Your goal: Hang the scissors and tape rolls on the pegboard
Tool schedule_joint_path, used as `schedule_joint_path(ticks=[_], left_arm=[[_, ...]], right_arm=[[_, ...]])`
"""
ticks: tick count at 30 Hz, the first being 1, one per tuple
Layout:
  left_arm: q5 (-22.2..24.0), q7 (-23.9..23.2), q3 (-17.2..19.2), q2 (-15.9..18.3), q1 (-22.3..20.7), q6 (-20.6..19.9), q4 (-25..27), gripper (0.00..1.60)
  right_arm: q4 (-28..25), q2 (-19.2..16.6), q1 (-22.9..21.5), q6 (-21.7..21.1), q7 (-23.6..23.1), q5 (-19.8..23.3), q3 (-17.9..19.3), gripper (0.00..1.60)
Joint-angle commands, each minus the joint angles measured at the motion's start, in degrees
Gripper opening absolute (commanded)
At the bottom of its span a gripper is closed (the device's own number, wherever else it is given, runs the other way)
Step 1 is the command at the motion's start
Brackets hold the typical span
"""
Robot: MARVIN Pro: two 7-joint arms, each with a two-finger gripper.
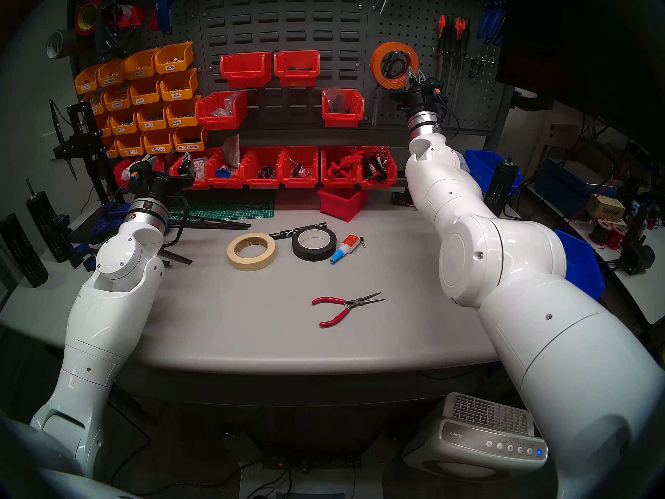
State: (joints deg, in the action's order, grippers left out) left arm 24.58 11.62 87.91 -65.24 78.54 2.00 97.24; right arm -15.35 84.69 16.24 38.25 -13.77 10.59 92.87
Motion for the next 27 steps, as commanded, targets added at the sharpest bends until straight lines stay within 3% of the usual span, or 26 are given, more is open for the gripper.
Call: schedule_joint_path(ticks=[1, 17, 27], left_arm=[[-0.02, -0.09, 0.50, 0.12, -1.99, 0.80, 1.71, 1.60], [-0.02, -0.09, 0.50, 0.11, -2.01, 0.83, 1.72, 1.60], [-0.02, -0.09, 0.51, 0.09, -2.03, 0.88, 1.73, 1.60]], right_arm=[[0.55, 0.20, -4.77, -0.28, 0.78, -0.46, -0.36, 0.00], [3.27, 0.38, -5.73, 0.28, 1.80, -1.20, -1.38, 0.00], [4.54, 0.03, -5.28, 1.38, 0.04, -1.74, -2.27, 0.00]])
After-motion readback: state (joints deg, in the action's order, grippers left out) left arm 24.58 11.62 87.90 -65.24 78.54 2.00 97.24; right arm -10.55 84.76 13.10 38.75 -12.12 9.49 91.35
